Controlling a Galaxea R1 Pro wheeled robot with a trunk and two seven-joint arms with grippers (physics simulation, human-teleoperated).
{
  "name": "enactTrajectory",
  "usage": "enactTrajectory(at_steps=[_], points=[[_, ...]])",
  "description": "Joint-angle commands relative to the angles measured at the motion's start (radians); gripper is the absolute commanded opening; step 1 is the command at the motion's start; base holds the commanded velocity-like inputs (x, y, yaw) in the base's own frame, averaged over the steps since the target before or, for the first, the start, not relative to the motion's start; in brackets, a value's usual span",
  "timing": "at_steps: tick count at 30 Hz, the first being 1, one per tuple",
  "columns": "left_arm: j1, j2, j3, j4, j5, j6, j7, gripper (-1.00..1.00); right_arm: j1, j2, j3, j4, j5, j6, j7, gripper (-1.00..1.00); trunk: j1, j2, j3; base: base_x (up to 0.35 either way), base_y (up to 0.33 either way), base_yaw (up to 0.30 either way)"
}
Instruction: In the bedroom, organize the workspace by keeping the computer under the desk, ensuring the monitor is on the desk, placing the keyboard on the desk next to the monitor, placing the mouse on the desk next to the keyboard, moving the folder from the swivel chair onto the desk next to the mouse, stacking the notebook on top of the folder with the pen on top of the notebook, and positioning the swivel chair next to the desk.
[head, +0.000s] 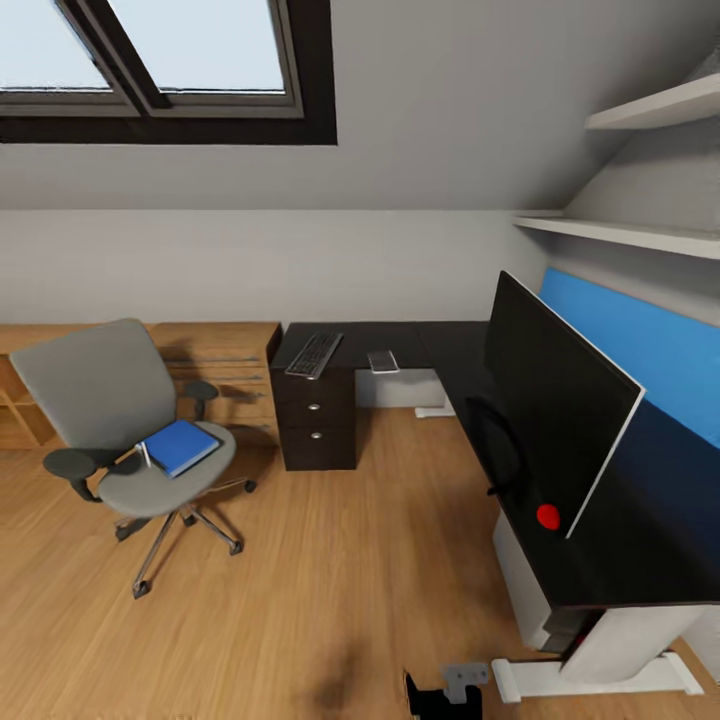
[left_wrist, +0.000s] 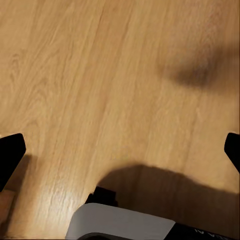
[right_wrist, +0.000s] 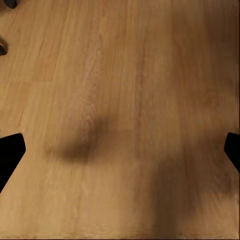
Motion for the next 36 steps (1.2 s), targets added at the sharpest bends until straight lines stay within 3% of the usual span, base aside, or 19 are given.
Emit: enactTrajectory(at_steps=[1,3,10,18,36], points=[[-0.001,0.000,-0.002,0.000,0.001,-0.003,0.004,1.00,0.000,-0.006,-0.008,0.001,0.009,-0.003,0.002,1.00,-0.001,-0.001,-0.001,-0.326,0.001,0.000],[-0.001,0.000,-0.002,0.001,0.001,-0.003,0.005,1.00,0.000,-0.030,-0.008,0.010,0.008,-0.004,0.002,1.00,-0.001,-0.001,-0.001,-0.303,0.000,0.000],[-0.001,-0.001,-0.003,0.021,0.000,-0.003,0.005,1.00,0.000,-0.068,-0.008,0.028,0.003,-0.005,0.002,1.00,-0.001,-0.001,-0.001,-0.253,0.000,0.000],[-0.001,-0.001,-0.003,0.028,-0.001,-0.005,0.001,1.00,0.002,-0.078,-0.008,0.032,0.001,-0.004,0.002,1.00,-0.001,-0.001,-0.001,-0.197,0.000,0.000],[-0.001,-0.001,-0.004,0.042,-0.004,-0.028,-0.002,1.00,0.001,-0.097,-0.013,0.027,-0.028,-0.058,0.000,1.00,-0.001,-0.001,-0.001,-0.016,0.000,0.000]])
